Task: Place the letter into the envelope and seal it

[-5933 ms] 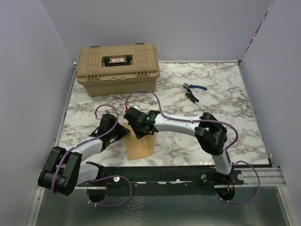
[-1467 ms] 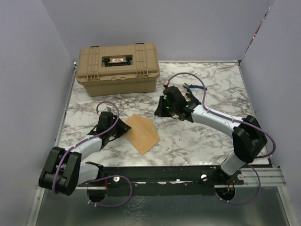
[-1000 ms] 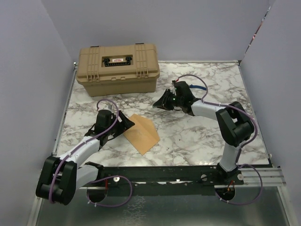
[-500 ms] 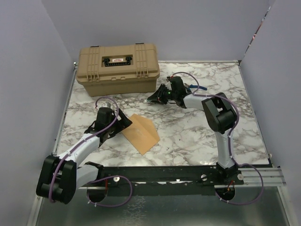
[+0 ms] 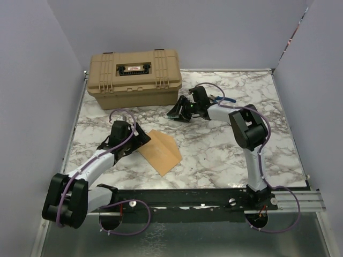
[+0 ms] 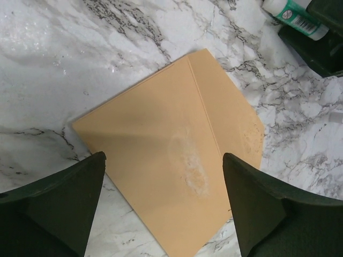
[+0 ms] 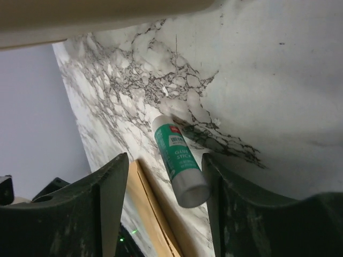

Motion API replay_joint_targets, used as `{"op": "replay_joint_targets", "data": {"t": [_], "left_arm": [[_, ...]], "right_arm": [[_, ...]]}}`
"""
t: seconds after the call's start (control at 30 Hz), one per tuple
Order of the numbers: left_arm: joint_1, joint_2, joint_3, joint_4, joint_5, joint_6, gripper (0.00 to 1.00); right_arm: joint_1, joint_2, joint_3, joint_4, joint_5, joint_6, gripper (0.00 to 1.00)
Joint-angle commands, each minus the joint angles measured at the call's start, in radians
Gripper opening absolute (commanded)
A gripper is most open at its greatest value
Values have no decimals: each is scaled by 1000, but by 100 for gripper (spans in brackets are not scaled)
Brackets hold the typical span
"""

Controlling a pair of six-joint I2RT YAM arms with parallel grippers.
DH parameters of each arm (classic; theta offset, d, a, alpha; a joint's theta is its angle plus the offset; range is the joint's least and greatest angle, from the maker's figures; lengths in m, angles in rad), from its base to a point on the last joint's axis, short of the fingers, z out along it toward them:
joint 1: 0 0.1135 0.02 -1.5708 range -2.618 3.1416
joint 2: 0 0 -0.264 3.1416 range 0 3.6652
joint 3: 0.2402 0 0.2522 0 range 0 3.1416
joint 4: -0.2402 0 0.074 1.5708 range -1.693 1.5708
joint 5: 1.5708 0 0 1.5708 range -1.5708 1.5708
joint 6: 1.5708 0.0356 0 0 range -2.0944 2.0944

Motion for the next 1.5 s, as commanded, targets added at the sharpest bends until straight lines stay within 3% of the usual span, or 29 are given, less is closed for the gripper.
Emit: {"op": "replay_joint_targets", "data": {"t": [0.0, 0.27, 0.37, 0.53, 0.63, 0.7, 1.1, 1.3, 1.47], "left_arm": [[6, 34, 49, 26, 22, 3, 89], [6, 91, 56, 113, 103, 2, 80], [6, 105, 53, 124, 105, 3, 65], [6, 134, 44, 134, 120, 5, 44], [6, 162, 30, 137, 142, 6, 28], [6, 178, 21, 138, 152, 4, 22], [6, 270, 16, 14, 60, -17, 1], [6, 346, 34, -5, 55, -27, 0], [6, 373, 35, -3, 52, -38, 0]], "right_arm": [[-7, -75, 0, -215, 106, -95, 63], [-8, -255, -149, -264, 209, -202, 69], [-8, -310, -224, -249, 240, -230, 66], [0, -346, -338, -119, 63, -314, 28], [23, -332, -359, -83, 4, -328, 19], [33, -318, -374, -52, -25, -304, 15], [104, -206, -348, -2, -104, -248, 10], [110, -220, -388, 205, -368, -204, 8], [131, -202, -359, 137, -392, -259, 8]]}}
